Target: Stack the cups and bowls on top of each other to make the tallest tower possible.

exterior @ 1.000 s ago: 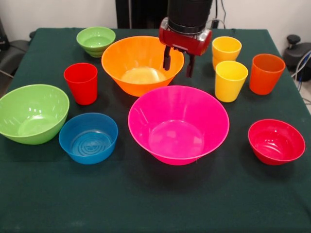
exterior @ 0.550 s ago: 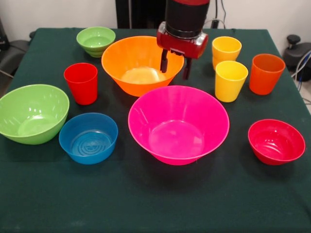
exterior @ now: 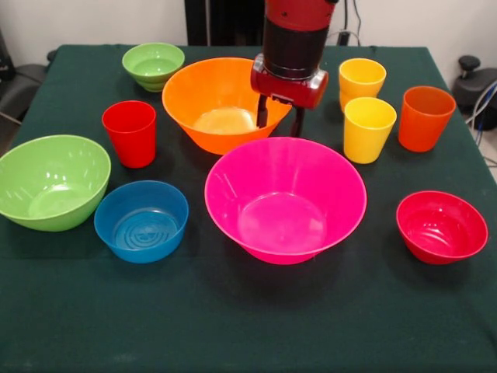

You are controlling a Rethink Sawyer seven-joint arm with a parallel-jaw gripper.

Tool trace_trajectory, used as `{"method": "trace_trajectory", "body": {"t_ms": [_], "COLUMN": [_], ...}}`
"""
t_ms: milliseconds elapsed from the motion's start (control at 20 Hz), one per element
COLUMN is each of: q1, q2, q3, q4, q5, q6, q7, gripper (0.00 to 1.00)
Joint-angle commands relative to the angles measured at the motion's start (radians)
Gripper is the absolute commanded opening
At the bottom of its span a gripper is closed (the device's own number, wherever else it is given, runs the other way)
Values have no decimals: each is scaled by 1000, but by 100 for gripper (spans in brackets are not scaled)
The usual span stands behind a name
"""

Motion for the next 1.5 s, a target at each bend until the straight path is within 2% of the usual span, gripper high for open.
{"method": "trace_trajectory", "body": {"t_ms": [50, 300, 350, 1100, 1400, 1500], "q1": [10, 11, 11, 10, 8, 26], "q2": [57, 48, 47, 10, -28, -84], "q3": [12, 12, 12, 25, 44, 37], "q4": [-33, -32, -32, -43, -24, 0], "q5": [-42, -51, -51, -26, 10, 34], "q6": [-11, -7, -7, 82, 128, 115], "q7": [-8, -26, -28, -58, -48, 1], "gripper": [100, 100, 0, 0, 0, 0]}}
